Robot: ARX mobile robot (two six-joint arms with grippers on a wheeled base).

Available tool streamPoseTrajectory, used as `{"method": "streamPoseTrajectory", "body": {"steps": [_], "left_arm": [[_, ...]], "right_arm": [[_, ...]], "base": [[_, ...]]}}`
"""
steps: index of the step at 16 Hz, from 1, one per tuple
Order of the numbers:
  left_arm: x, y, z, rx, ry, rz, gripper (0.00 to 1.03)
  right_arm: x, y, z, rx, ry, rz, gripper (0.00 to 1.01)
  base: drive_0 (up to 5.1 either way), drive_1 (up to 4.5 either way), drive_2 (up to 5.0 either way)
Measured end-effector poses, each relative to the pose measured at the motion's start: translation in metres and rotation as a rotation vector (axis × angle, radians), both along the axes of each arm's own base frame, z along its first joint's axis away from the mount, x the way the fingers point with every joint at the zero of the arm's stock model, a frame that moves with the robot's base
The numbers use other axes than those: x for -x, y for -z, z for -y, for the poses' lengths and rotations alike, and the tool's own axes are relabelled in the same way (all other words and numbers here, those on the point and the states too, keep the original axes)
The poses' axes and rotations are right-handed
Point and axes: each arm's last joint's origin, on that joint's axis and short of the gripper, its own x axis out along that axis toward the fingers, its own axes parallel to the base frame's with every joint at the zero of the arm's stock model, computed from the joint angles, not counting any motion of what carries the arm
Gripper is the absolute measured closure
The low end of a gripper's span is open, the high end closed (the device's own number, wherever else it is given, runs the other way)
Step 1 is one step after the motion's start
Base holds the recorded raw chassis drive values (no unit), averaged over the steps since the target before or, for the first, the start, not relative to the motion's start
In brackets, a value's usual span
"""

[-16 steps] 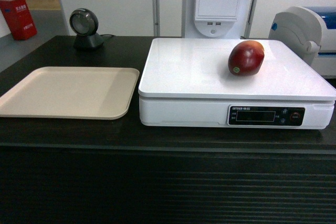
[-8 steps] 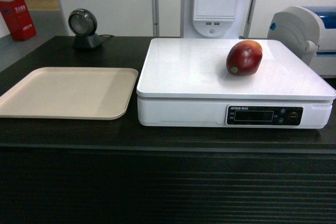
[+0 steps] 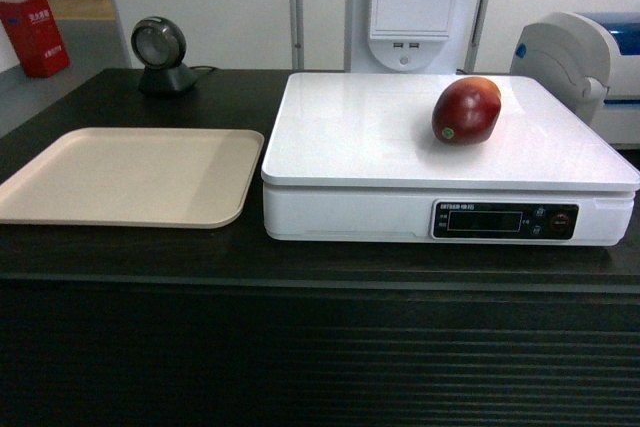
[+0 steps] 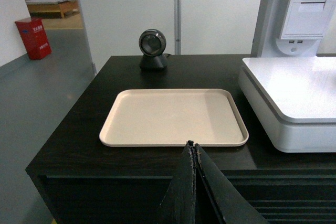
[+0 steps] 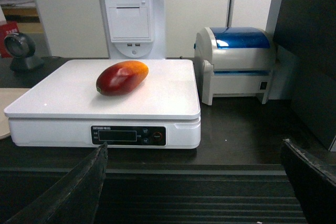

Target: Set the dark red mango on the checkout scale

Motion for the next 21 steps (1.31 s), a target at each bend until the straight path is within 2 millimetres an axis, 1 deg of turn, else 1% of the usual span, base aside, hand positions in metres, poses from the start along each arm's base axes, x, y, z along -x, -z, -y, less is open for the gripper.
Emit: {"method": "streamPoseTrajectory", "body": {"steps": [3, 4, 5, 10, 11, 12, 13, 14, 17, 18, 21], "left_arm": [[0.005, 0.003, 0.0, 0.0, 0.0, 0.006, 1.01], [0.006, 0.007, 0.0, 0.0, 0.0, 0.029, 1.01], [0.008, 0.011, 0.0, 0.0, 0.0, 0.005, 1.01], [0.013, 0.01, 0.0, 0.0, 0.0, 0.017, 1.01], [0.019, 0.016, 0.0, 0.0, 0.0, -0.032, 1.01], [0.024, 0.014, 0.0, 0.0, 0.0, 0.0, 1.01], [0.024, 0.011, 0.0, 0.0, -0.002, 0.017, 1.01], [0.024, 0.014, 0.0, 0.0, -0.003, -0.001, 1.01], [0.024, 0.014, 0.0, 0.0, -0.002, 0.003, 1.01], [0.024, 0.014, 0.0, 0.0, -0.002, 0.003, 0.97], [0.024, 0.014, 0.0, 0.0, -0.002, 0.003, 0.63]], "right_arm": [[0.0, 0.0, 0.0, 0.0, 0.0, 0.0, 0.03], [0.0, 0.0, 0.0, 0.0, 0.0, 0.0, 0.03], [0.0, 0.0, 0.0, 0.0, 0.0, 0.0, 0.03], [0.0, 0.0, 0.0, 0.0, 0.0, 0.0, 0.03], [0.0, 0.0, 0.0, 0.0, 0.0, 0.0, 0.03], [0.0, 0.0, 0.0, 0.0, 0.0, 0.0, 0.03], [0.0, 0.0, 0.0, 0.0, 0.0, 0.0, 0.03], [0.0, 0.0, 0.0, 0.0, 0.0, 0.0, 0.03], [0.0, 0.0, 0.0, 0.0, 0.0, 0.0, 0.03], [0.0, 0.0, 0.0, 0.0, 0.0, 0.0, 0.03], [0.0, 0.0, 0.0, 0.0, 0.0, 0.0, 0.03]], "base": [[0.0, 0.0, 0.0], [0.0, 0.0, 0.0], [0.0, 0.0, 0.0], [0.0, 0.0, 0.0], [0.0, 0.0, 0.0], [0.0, 0.0, 0.0], [0.0, 0.0, 0.0], [0.0, 0.0, 0.0], [0.0, 0.0, 0.0], [0.0, 0.0, 0.0], [0.0, 0.0, 0.0]]}}
